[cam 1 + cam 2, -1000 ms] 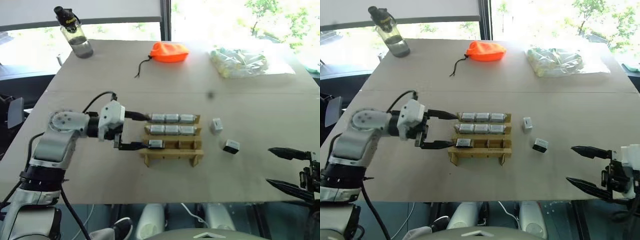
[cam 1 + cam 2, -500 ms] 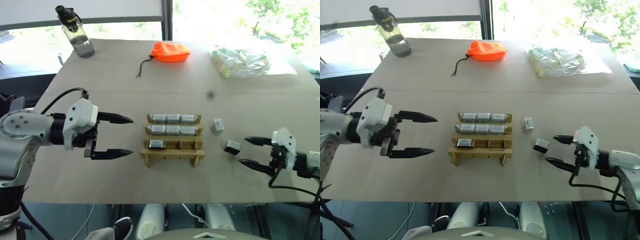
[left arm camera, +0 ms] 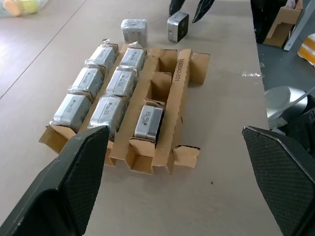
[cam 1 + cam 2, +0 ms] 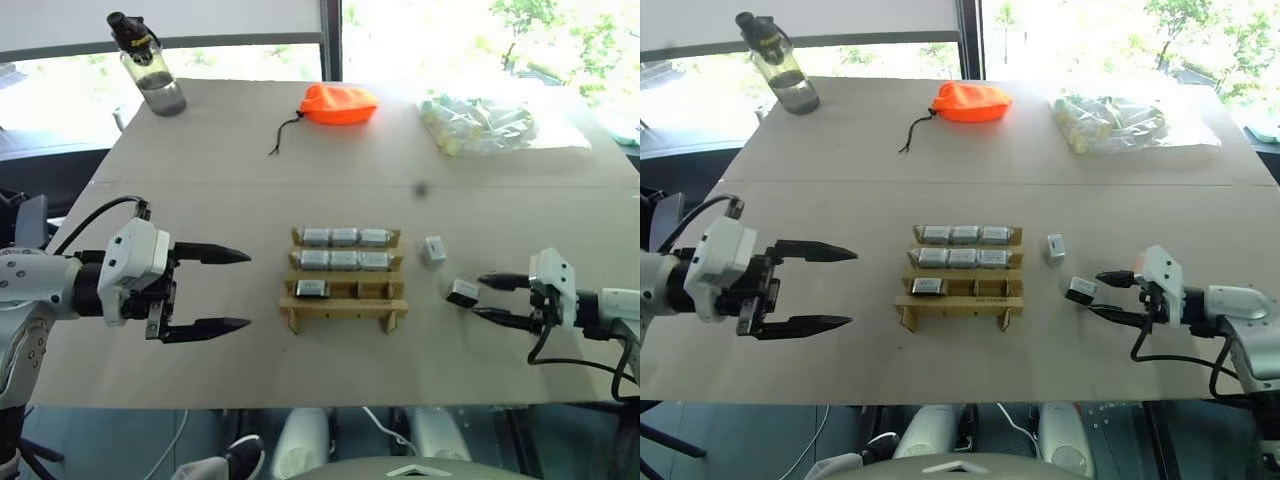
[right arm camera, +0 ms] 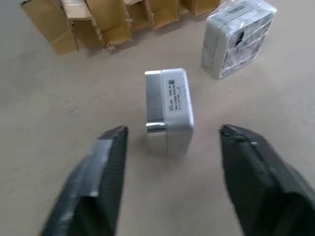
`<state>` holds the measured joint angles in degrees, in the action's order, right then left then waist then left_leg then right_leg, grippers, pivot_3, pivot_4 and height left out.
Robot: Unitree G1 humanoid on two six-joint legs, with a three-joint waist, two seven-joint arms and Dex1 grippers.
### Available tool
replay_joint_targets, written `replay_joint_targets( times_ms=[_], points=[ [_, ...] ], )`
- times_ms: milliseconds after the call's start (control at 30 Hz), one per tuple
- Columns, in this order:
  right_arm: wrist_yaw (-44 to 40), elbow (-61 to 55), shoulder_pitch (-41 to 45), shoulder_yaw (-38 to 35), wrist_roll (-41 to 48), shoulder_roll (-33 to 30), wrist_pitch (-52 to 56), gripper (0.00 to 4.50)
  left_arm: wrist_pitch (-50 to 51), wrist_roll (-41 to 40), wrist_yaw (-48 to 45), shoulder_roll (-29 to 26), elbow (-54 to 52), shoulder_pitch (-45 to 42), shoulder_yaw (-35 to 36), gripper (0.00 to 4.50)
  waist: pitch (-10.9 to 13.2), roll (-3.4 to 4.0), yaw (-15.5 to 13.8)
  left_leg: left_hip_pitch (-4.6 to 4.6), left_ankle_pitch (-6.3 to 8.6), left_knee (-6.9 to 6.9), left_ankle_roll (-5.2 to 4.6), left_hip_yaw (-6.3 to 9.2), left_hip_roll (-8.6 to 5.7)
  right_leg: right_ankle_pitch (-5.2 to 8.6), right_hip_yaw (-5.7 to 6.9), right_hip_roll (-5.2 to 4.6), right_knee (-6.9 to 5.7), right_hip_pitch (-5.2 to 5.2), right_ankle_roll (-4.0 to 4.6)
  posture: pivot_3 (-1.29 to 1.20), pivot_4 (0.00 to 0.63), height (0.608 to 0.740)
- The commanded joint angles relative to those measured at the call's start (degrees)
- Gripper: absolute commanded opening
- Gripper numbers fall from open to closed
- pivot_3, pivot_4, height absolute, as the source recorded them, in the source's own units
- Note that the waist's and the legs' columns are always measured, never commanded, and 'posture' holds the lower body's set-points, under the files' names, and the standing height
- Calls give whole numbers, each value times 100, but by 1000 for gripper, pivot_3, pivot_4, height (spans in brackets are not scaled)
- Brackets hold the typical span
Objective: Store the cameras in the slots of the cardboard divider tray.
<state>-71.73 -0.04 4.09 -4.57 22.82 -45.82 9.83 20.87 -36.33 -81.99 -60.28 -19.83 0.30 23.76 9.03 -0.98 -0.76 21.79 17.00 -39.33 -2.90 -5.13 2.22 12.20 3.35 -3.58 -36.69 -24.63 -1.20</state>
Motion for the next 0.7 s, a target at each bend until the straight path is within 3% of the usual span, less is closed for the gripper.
replay_joint_targets(
  times_ms=[33, 67, 533, 700],
  points=[
    [-69, -136, 5, 17, 39, -47, 24, 897, -79, -141, 6, 20, -149, 19, 168, 4500, 0, 0, 0, 0, 0, 0, 0, 0, 0, 0, 0, 0, 0, 0, 0, 0, 150, 740],
    [-62, -140, 11, 34, 30, -31, 29, 477, -80, -147, 1, 22, -140, 15, 166, 4500, 0, 0, 1, 0, 0, 0, 0, 0, 0, 0, 0, 0, 0, 0, 0, 0, 150, 740],
    [9, -587, 288, -136, 346, -83, 389, 486, -222, -104, 26, 117, 19, -54, -5, 4500, 1, 1, 4, -1, 0, 0, 0, -2, 0, 0, -1, 0, -1, 0, 0, 0, 150, 740],
    [198, -1118, 1161, 142, 587, 152, 843, 486, -332, -12, 86, 172, 157, -111, -108, 4500, 2, 3, 25, -4, 0, 0, 0, -3, 1, -1, -3, 1, -3, -1, 1, 0, 150, 740]
  ],
)
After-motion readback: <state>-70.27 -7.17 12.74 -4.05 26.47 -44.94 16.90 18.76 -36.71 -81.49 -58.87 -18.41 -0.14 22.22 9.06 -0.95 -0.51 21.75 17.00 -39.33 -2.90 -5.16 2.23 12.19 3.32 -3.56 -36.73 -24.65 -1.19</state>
